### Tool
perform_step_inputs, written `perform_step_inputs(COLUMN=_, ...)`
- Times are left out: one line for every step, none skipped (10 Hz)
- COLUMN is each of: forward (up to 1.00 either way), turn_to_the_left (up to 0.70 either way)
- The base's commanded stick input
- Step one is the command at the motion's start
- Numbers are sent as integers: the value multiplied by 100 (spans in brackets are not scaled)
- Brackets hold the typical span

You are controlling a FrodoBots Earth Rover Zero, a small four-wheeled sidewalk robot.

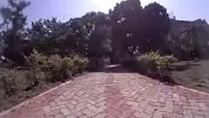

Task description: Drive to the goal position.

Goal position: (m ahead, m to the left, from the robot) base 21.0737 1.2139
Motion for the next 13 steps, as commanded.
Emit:
perform_step_inputs(forward=70, turn_to_the_left=0)
perform_step_inputs(forward=70, turn_to_the_left=0)
perform_step_inputs(forward=70, turn_to_the_left=0)
perform_step_inputs(forward=70, turn_to_the_left=0)
perform_step_inputs(forward=70, turn_to_the_left=0)
perform_step_inputs(forward=70, turn_to_the_left=0)
perform_step_inputs(forward=70, turn_to_the_left=0)
perform_step_inputs(forward=70, turn_to_the_left=0)
perform_step_inputs(forward=70, turn_to_the_left=0)
perform_step_inputs(forward=70, turn_to_the_left=0)
perform_step_inputs(forward=70, turn_to_the_left=0)
perform_step_inputs(forward=70, turn_to_the_left=0)
perform_step_inputs(forward=70, turn_to_the_left=0)
